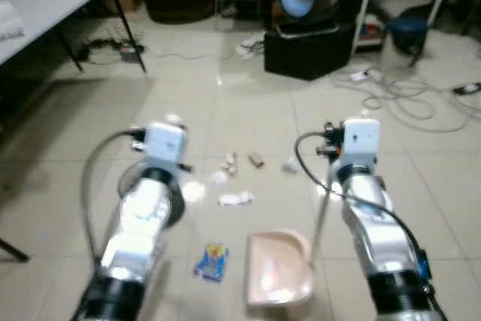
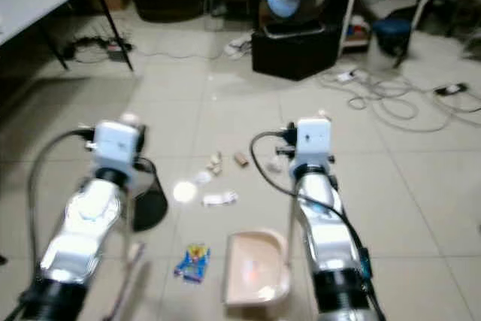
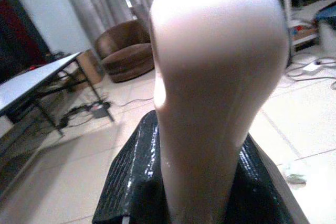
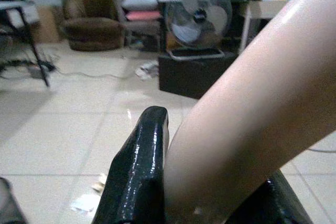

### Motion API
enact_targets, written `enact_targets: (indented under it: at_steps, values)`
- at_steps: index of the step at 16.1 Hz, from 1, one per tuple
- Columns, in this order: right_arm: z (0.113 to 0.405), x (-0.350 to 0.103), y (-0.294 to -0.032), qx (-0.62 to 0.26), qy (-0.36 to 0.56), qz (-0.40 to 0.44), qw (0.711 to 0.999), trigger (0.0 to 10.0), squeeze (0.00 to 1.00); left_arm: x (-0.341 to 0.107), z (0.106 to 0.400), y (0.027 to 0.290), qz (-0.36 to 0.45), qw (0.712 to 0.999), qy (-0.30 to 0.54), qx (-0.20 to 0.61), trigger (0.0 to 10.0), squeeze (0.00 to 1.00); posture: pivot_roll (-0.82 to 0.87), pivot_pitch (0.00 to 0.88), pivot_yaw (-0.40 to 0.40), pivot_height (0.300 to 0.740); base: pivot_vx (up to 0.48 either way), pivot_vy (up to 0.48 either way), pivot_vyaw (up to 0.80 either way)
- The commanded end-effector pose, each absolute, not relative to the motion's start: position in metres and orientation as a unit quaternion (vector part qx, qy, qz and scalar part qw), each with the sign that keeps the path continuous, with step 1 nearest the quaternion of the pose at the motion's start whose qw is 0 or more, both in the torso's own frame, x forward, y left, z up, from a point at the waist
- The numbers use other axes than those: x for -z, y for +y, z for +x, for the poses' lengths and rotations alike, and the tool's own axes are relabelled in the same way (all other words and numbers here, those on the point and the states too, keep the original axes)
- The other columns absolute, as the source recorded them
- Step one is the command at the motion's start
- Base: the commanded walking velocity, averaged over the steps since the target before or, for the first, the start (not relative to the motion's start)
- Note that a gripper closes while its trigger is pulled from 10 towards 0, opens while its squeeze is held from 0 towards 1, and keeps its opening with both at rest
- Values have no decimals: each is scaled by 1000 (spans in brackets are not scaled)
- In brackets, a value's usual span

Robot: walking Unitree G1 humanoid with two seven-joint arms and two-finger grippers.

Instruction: Sweep floor

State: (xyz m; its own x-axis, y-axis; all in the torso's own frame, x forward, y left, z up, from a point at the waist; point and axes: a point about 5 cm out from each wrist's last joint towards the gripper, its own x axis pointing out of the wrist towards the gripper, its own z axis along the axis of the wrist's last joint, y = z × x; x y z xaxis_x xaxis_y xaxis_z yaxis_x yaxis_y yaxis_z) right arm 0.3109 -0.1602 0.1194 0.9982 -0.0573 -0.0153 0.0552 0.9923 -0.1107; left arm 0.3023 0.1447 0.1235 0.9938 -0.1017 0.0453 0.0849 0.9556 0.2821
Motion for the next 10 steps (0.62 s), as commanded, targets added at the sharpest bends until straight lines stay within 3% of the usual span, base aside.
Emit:
enact_targets:
  at_steps: [1, 7, 10]
  values:
    - [317, -137, -157, 26, -36, -67, 997, 10000, 0, -134, 307, 153, 152, 986, -54, 33, 10000, 0, -56, 24, 76, 740, 0, 0, 0]
    - [318, -134, -161, 14, -44, -64, 997, 10000, 0, -112, 313, 158, 156, 986, -51, 6, 10000, 0, -61, 116, 48, 740, 0, 0, 0]
    - [327, -137, -164, 22, -58, -71, 996, 10000, 0, -113, 322, 162, 131, 989, -66, -14, 10000, 0, -68, 190, 81, 740, 0, 0, 0]
